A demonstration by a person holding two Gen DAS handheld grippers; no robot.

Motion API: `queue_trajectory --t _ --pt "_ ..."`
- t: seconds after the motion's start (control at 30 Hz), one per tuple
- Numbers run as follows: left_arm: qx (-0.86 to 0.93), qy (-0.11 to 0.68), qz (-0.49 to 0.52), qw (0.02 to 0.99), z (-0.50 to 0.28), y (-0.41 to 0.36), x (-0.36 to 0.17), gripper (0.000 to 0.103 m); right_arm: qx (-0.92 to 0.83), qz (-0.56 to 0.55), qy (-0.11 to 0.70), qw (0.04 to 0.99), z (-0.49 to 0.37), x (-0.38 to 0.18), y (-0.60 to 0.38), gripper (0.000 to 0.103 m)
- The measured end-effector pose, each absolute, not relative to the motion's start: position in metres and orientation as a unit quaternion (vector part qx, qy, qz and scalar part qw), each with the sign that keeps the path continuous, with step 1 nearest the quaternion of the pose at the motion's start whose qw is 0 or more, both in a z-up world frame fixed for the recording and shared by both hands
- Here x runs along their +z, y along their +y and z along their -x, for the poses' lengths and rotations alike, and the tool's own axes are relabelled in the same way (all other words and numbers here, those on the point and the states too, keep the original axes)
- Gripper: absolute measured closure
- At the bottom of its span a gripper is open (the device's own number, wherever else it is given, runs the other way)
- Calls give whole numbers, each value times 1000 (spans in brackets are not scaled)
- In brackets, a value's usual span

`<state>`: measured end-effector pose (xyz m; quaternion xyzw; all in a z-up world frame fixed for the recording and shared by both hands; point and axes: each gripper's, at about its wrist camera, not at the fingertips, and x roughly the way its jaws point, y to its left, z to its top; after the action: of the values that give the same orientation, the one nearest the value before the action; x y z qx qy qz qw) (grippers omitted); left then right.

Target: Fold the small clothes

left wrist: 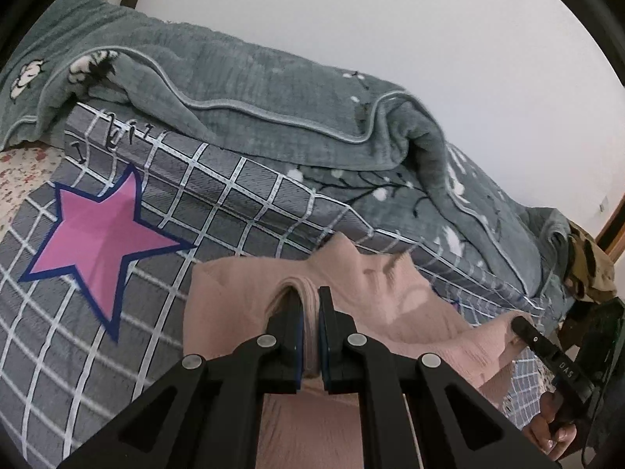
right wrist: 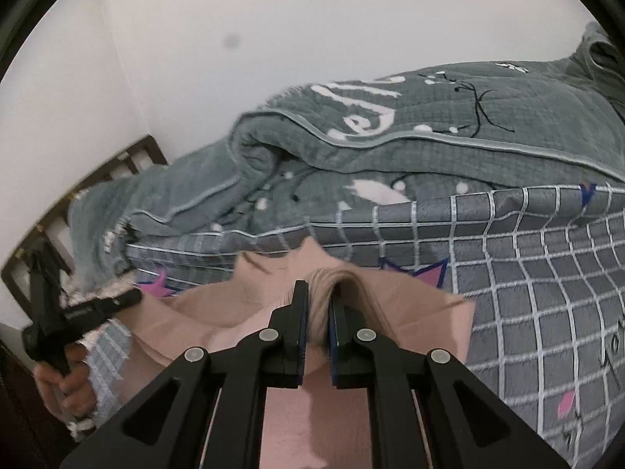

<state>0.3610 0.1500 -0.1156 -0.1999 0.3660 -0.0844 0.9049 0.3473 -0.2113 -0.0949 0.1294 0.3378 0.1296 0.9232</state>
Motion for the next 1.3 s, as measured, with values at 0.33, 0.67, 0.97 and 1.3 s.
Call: queue_trajectory --t 0.33,0.67,0.97,1.3 --pt "-50 404 164 899 -397 139 -141 74 113 -159 376 906 -389 -147 -230 72" --pt "-49 380 112 917 -391 133 -139 35 95 -130 401 902 -393 -166 -227 64" --pt "-29 418 48 907 -402 113 -165 89 69 -121 430 892 -398 -185 -226 67" --pt "-7 412 74 908 -395 130 -167 95 46 -86 400 911 -388 -179 -218 95"
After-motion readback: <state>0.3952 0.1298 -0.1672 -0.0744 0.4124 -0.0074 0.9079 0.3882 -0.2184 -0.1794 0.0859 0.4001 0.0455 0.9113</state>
